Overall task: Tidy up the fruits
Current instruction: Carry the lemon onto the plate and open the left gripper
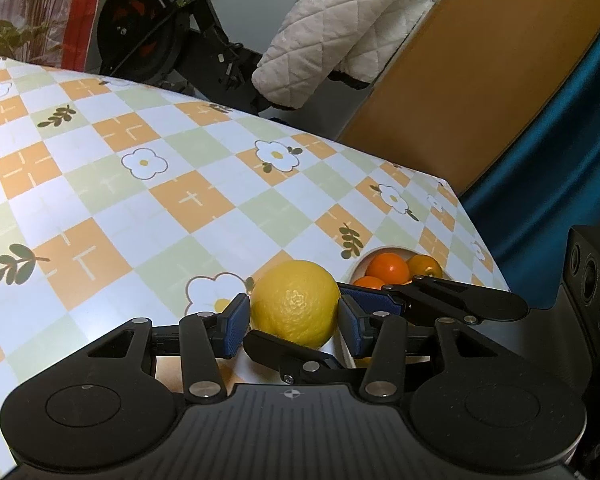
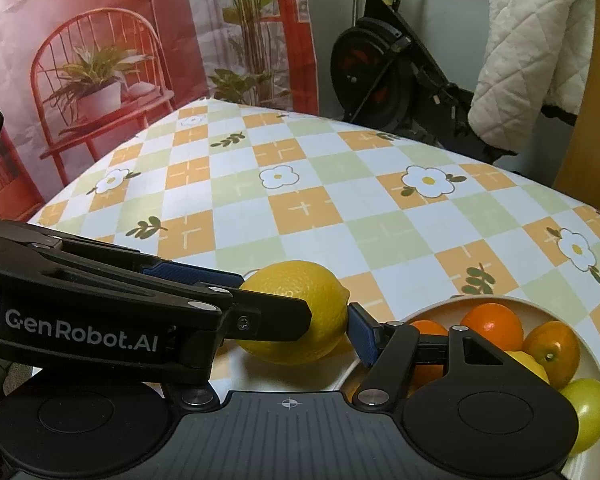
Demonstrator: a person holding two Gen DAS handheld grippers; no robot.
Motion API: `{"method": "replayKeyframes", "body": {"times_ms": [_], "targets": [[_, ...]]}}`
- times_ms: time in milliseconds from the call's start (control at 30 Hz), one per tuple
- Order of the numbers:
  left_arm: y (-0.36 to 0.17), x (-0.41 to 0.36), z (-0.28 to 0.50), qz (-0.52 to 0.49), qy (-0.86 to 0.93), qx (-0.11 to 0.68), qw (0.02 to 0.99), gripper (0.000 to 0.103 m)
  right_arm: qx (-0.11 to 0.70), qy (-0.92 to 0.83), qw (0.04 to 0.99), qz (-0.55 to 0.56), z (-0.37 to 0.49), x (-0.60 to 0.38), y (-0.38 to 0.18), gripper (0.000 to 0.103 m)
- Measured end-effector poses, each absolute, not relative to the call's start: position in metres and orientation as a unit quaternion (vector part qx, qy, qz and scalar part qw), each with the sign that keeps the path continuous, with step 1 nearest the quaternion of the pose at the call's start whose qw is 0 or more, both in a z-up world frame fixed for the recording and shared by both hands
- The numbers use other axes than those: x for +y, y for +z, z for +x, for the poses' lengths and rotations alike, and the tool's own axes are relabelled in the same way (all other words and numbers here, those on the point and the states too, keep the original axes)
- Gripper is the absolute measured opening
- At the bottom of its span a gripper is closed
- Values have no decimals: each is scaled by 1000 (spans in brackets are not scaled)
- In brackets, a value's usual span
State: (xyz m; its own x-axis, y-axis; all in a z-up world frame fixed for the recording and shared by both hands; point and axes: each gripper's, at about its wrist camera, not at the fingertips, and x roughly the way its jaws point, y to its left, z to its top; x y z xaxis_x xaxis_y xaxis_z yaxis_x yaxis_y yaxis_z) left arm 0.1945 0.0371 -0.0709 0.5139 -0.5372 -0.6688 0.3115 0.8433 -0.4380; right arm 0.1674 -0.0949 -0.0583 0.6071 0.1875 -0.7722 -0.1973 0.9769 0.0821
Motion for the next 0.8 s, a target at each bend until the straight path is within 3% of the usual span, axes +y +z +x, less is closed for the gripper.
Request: {"method": "replayKeyframes", "body": {"times_ms": [800], "targets": [[-28, -1, 160, -75, -264, 401, 874, 50, 372, 90, 923, 33, 116, -123, -21, 61]]}}
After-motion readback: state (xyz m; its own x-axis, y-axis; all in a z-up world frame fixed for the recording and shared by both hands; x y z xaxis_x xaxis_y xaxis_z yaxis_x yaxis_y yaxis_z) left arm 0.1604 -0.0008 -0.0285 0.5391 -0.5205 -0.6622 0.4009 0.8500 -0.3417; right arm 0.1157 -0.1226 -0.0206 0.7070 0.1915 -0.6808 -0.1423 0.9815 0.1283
